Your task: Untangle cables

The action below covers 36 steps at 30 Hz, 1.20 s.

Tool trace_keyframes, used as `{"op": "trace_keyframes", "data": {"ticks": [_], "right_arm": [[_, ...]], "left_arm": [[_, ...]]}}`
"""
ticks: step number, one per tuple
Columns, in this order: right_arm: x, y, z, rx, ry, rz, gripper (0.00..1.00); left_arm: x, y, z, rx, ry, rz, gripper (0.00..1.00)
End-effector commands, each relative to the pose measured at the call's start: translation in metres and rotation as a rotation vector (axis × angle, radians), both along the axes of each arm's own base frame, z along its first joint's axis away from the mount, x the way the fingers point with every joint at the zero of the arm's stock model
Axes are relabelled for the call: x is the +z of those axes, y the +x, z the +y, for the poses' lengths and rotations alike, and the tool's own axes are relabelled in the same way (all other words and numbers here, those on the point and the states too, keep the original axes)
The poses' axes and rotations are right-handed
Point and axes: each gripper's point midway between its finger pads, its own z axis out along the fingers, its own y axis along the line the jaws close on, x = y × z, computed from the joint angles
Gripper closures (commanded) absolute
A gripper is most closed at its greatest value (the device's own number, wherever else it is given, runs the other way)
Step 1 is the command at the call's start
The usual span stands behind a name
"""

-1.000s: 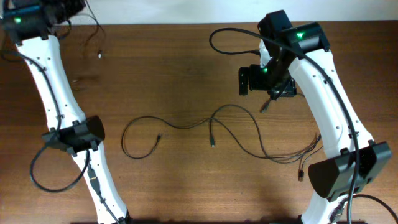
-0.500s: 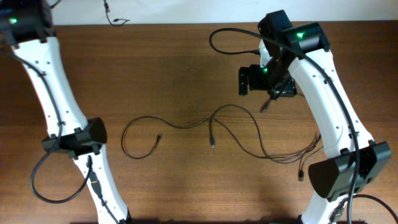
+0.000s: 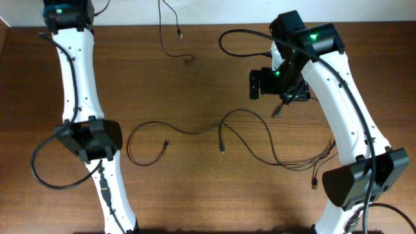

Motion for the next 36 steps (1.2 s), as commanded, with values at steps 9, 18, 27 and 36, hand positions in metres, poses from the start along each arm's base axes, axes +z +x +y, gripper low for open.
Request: {"op": "trace_keyframes", "data": {"ticks": [9, 18, 27, 36], "right_arm": [[0.0, -0.003, 0.003, 0.015, 0.004, 0.002, 0.02], [0.0, -0.003, 0.003, 0.015, 0.004, 0.002, 0.01], [0.0, -0.003, 0.003, 0.015, 0.004, 0.002, 0.02], [0.0, -0.003, 0.003, 0.015, 0.004, 0.002, 0.02]], "left_arm": [[-0.131, 0.018, 0.244, 0.652, 0.187, 0.204, 1.0], [-0.176, -0.036, 0.357, 0.899, 0.431, 0.367, 0.01], [-0.23, -0.076, 0.346, 0.871, 0.521, 0.655, 0.01], [-0.312, -0.13, 0.316, 0.941, 0.432, 1.048, 0.01]]}}
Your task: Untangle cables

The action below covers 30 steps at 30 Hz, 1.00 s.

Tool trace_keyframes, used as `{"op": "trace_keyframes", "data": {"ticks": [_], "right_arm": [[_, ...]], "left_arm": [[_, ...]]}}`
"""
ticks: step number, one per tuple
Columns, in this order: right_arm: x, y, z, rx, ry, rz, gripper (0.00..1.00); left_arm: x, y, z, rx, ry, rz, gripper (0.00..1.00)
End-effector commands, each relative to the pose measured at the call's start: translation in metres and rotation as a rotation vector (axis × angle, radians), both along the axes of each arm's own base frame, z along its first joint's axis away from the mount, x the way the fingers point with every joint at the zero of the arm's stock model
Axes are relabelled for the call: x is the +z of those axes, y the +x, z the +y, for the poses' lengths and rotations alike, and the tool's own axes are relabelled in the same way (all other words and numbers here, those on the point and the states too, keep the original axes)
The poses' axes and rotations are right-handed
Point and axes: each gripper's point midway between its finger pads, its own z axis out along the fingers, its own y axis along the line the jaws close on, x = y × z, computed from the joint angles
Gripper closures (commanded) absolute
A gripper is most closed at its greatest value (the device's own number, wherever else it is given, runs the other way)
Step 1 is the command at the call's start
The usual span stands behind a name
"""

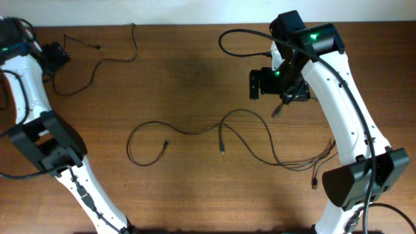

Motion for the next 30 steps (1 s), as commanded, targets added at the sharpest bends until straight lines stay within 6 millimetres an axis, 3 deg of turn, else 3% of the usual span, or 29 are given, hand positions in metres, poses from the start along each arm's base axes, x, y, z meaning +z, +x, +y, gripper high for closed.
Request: {"op": "trace_keyframes", "data": {"ticks": [1, 7, 10, 12, 15, 17, 23, 26, 30], "right_arm": [[0.0, -0.003, 0.003, 0.015, 0.004, 0.002, 0.02], [0.0, -0.003, 0.003, 0.015, 0.004, 0.002, 0.02], [0.0, -0.003, 0.003, 0.015, 0.004, 0.002, 0.02], [0.0, -0.003, 0.003, 0.015, 0.004, 0.002, 0.02], [0.0, -0.003, 0.003, 0.015, 0.004, 0.002, 0.02], [0.0, -0.003, 0.003, 0.015, 0.004, 0.002, 0.02], [0.0, -0.003, 0.003, 0.015, 0.004, 0.002, 0.02], [0.0, -0.003, 0.003, 0.015, 0.004, 0.002, 0.02], [0.0, -0.003, 0.003, 0.015, 0.004, 0.002, 0.02]], "left_arm": [[-0.032, -0.023, -0.008, 0.099, -0.034, 0.097, 0.01], [-0.072, -0.047, -0.001, 0.168, -0.001, 0.188, 0.02], [-0.084, -0.05, 0.004, 0.179, -0.004, 0.184, 0.16], [-0.092, -0.051, 0.011, 0.19, 0.002, 0.165, 0.16], [-0.091, -0.047, 0.022, 0.204, 0.013, 0.125, 0.4], [-0.09, -0.044, 0.026, 0.191, 0.028, 0.112, 0.5], [-0.119, -0.042, 0.025, 0.143, 0.03, 0.139, 0.52], [-0.132, -0.044, 0.024, 0.116, 0.031, 0.168, 0.69], [-0.13, -0.04, 0.028, 0.051, 0.069, 0.166, 1.0]]}}
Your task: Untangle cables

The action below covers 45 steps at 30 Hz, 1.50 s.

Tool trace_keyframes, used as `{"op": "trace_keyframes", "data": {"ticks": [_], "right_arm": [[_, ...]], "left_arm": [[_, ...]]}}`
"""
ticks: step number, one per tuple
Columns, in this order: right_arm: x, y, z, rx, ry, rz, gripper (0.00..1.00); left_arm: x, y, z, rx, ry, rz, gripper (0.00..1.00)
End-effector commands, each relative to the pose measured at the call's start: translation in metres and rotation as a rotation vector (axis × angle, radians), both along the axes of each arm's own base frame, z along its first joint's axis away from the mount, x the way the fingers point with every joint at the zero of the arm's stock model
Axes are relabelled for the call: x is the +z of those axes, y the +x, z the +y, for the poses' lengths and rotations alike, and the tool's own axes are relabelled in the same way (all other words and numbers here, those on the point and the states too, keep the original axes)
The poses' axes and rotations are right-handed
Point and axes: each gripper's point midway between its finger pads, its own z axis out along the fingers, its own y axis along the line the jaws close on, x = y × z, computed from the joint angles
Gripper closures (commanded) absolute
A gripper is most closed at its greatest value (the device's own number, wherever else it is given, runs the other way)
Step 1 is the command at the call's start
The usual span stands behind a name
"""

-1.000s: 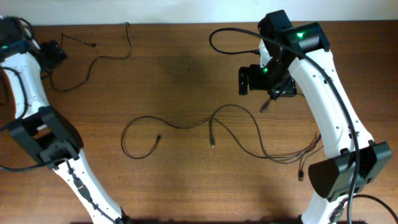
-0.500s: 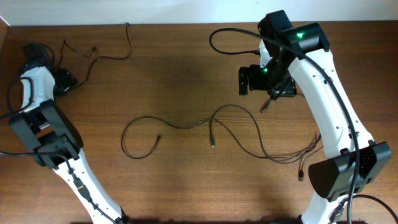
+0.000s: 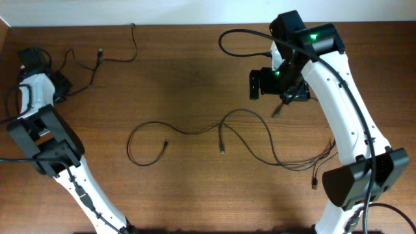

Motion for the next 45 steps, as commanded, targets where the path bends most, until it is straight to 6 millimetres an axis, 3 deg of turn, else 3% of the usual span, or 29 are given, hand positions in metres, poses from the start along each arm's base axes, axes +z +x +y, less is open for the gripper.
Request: {"op": "trace_keyframes", "data": {"ticks": [1, 3, 5, 7, 8, 10, 11, 12, 13, 14, 16, 18, 21, 24, 27, 31, 34, 38, 40, 43, 45], "right_arm": [[0.0, -0.003, 0.003, 0.015, 0.004, 0.002, 0.02], [0.0, -0.003, 0.003, 0.015, 0.004, 0.002, 0.02], [0.0, -0.003, 0.003, 0.015, 0.004, 0.002, 0.02], [0.0, -0.003, 0.003, 0.015, 0.004, 0.002, 0.02], [0.0, -0.003, 0.003, 0.015, 0.005, 0.001, 0.02], [0.0, -0.003, 0.003, 0.015, 0.004, 0.002, 0.02], [0.0, -0.002, 0.003, 0.015, 0.004, 0.001, 0.02], [0.0, -0.003, 0.003, 0.015, 0.004, 0.002, 0.01], [0.0, -0.002, 0.003, 0.015, 0.004, 0.001, 0.02], [0.0, -0.002, 0.003, 0.015, 0.004, 0.001, 0.02], [0.0, -0.003, 0.003, 0.015, 0.004, 0.002, 0.02], [0.0, -0.003, 0.003, 0.015, 0.004, 0.002, 0.02], [0.0, -0.003, 0.003, 0.015, 0.004, 0.002, 0.02], [0.0, -0.003, 0.003, 0.015, 0.004, 0.002, 0.01], [0.0, -0.003, 0.003, 0.015, 0.004, 0.002, 0.02], [0.0, -0.003, 0.003, 0.015, 0.004, 0.002, 0.01], [0.0, -0.003, 0.003, 0.015, 0.004, 0.002, 0.02], [0.0, -0.003, 0.003, 0.015, 0.004, 0.002, 0.02], [0.001, 0.0, 0.007, 0.014, 0.028, -0.008, 0.02], [0.006, 0.019, 0.017, 0.018, 0.073, -0.087, 0.01], [0.01, 0.017, 0.029, 0.034, 0.145, -0.075, 0.01]], "left_arm": [[-0.03, -0.005, 0.002, -0.105, 0.021, 0.077, 1.0], [-0.016, 0.007, 0.009, -0.207, 0.089, 0.073, 1.0], [0.023, 0.031, 0.022, -0.278, 0.183, 0.019, 1.0], [0.081, 0.059, 0.036, -0.272, 0.261, -0.105, 1.0], [0.135, 0.08, 0.042, -0.285, 0.317, -0.226, 1.0], [0.188, 0.095, 0.043, -0.285, 0.363, -0.356, 1.0], [0.21, 0.101, 0.043, -0.277, 0.372, -0.424, 0.89], [0.229, 0.107, 0.042, -0.274, 0.379, -0.488, 0.6], [0.237, 0.109, 0.043, -0.264, 0.388, -0.519, 0.01], [0.243, 0.111, 0.044, -0.262, 0.401, -0.54, 0.01], [0.234, 0.112, 0.043, -0.264, 0.39, -0.526, 0.01], [0.205, 0.113, 0.042, -0.269, 0.349, -0.48, 0.01], [0.179, 0.108, 0.038, -0.267, 0.291, -0.422, 0.01], [0.177, 0.105, 0.027, -0.295, 0.246, -0.411, 0.01], [0.207, 0.102, 0.006, -0.262, 0.184, -0.462, 0.01], [0.257, 0.067, -0.025, -0.03, -0.052, -0.542, 0.01], [0.302, 0.043, -0.083, -0.147, -0.258, -0.583, 0.01], [0.353, 0.007, -0.176, -0.486, -0.441, -0.608, 0.02], [0.365, -0.009, -0.206, -0.567, -0.453, -0.585, 0.02], [0.378, -0.035, -0.25, -0.652, -0.473, -0.537, 0.02], [0.385, -0.049, -0.277, -0.73, -0.468, -0.516, 0.02]]}}
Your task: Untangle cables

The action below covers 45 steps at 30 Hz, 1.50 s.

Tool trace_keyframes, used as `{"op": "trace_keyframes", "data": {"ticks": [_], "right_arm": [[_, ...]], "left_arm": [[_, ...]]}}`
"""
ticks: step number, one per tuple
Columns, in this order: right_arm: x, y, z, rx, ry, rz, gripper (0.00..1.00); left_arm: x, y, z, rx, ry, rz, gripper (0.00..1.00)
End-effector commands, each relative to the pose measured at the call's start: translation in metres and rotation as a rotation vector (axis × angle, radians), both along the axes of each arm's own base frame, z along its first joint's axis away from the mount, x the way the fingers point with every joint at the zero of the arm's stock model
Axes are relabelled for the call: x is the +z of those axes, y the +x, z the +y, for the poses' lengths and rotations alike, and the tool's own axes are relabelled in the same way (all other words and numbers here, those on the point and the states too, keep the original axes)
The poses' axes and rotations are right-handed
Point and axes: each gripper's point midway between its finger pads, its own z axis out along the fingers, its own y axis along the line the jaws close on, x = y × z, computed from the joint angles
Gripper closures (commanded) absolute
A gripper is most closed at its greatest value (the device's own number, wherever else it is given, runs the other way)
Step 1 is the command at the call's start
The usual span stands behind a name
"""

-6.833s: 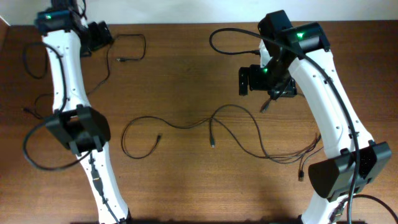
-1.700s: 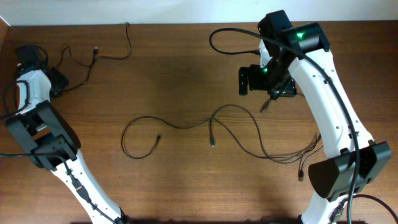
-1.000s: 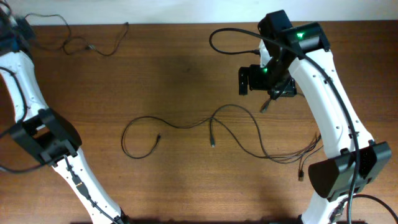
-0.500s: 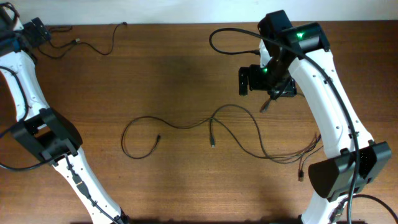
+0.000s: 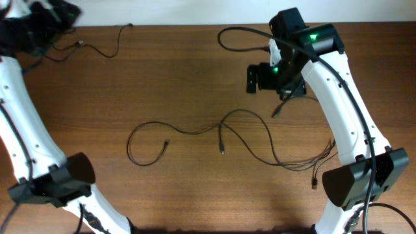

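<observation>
A tangle of thin black cables [image 5: 224, 127] lies mid-table, with a loop at the left [image 5: 133, 146] and strands running right under the right arm. A separate thin black cable [image 5: 117, 45] stretches along the back left toward my left gripper [image 5: 62, 13], which is at the far back-left corner. Its fingers are too dark to read. My right gripper [image 5: 257, 78] hovers at the back right, above a cable end [image 5: 276, 110]. Whether it holds that cable is hidden by its body.
The wooden table [image 5: 195, 195] ends at a white wall along the back. More cable ends [image 5: 315, 182] lie by the right arm's base. The left arm spans the table's left edge.
My left gripper has gone from the left edge to the back-left corner. The separate cable now lies stretched higher along the back. My right gripper has shifted slightly left.
The separate cable first hung at the back centre with my left gripper at the back left. Then it lay bunched at the far left beside that gripper, and stayed there. Now it is drawn out along the back-left edge. The central tangle has not changed.
</observation>
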Motion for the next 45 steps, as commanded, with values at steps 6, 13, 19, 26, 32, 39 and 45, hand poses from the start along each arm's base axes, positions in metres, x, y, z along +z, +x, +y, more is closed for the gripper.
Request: {"op": "trace_keyframes", "data": {"ticks": [6, 13, 19, 26, 32, 39, 45], "right_arm": [[0.037, -0.03, -0.007, 0.076, 0.095, 0.045, 0.02], [0.103, -0.036, -0.089, -0.143, 0.122, -0.114, 0.02], [0.122, -0.047, -0.182, -0.398, 0.038, -0.197, 0.02], [0.12, -0.052, -0.221, -0.529, 0.032, -0.19, 0.02], [0.12, -0.052, -0.221, -0.528, 0.032, -0.19, 0.02], [0.12, -0.052, -0.22, -0.526, 0.033, -0.19, 0.02], [0.12, -0.052, -0.22, -0.526, 0.032, -0.19, 0.02]], "left_arm": [[0.008, -0.053, -0.124, -0.459, 0.105, -0.01, 0.01], [-0.029, -0.075, -0.181, -0.625, 0.253, 0.121, 0.01], [-0.076, -0.089, -0.23, -0.79, 0.379, 0.24, 0.01], [-0.131, -0.083, -0.285, -0.993, 0.47, 0.204, 0.01], [-0.181, -0.082, -0.282, -0.997, 0.559, 0.287, 0.01], [-0.228, -0.102, -0.282, -1.117, 0.582, 0.356, 0.01], [-0.262, -0.098, -0.292, -1.238, 0.644, 0.257, 0.01]]}}
